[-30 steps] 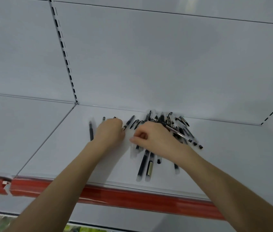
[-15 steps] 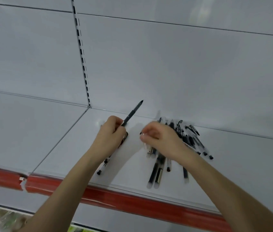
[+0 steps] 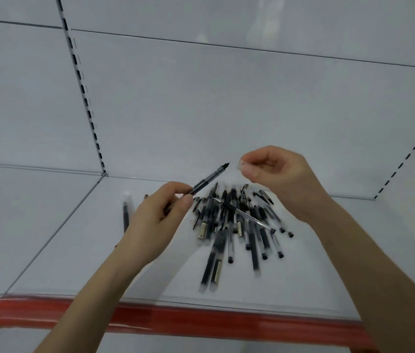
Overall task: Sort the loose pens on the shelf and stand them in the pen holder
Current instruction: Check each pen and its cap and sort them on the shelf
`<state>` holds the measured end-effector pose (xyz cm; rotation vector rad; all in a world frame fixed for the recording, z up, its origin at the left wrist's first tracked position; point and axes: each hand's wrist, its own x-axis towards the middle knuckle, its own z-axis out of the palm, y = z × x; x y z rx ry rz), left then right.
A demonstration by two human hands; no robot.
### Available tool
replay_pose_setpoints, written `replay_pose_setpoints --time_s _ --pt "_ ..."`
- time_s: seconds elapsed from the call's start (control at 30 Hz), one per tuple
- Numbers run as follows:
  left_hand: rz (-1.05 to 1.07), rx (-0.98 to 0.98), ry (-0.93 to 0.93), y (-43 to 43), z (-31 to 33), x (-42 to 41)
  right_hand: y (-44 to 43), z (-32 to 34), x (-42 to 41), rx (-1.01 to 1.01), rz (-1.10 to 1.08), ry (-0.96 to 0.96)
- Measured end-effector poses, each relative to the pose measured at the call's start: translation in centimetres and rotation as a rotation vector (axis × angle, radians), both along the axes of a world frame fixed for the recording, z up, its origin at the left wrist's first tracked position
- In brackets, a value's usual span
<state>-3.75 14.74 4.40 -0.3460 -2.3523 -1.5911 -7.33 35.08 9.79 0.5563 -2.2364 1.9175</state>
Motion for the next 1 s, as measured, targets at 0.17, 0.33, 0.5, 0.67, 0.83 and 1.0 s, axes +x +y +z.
replay_pose_setpoints --time_s 0.17,0.33,0.5,0.67,0.83,1.0 --pt "-0.044 -0.061 0.027 0.2 0.1 0.3 0.9 0.5 0.4 0.089 0.028 0.015" --pt "-0.069 -0.069 -0.006 0.1 0.1 0.6 0.9 0.8 0.8 0.184 0.079 0.025" --pt "-0.046 -0.024 -0.026 -0.1 0.2 0.9 1.2 0.4 0.6 0.126 0.009 -0.005" --pt "-0.039 -0.003 -0.041 -0.1 0.3 1.2 1.2 -0.3 0.2 0.056 -0.032 -0.183" --pt "-0.044 0.012 -0.066 0.4 0.2 1.2 0.7 -0.8 0.2 0.04 -0.031 -0.145" --pt "-0.051 0.038 -0.086 0.8 0.1 1.4 0.3 -0.7 -0.2 -0.082 -0.124 -0.075"
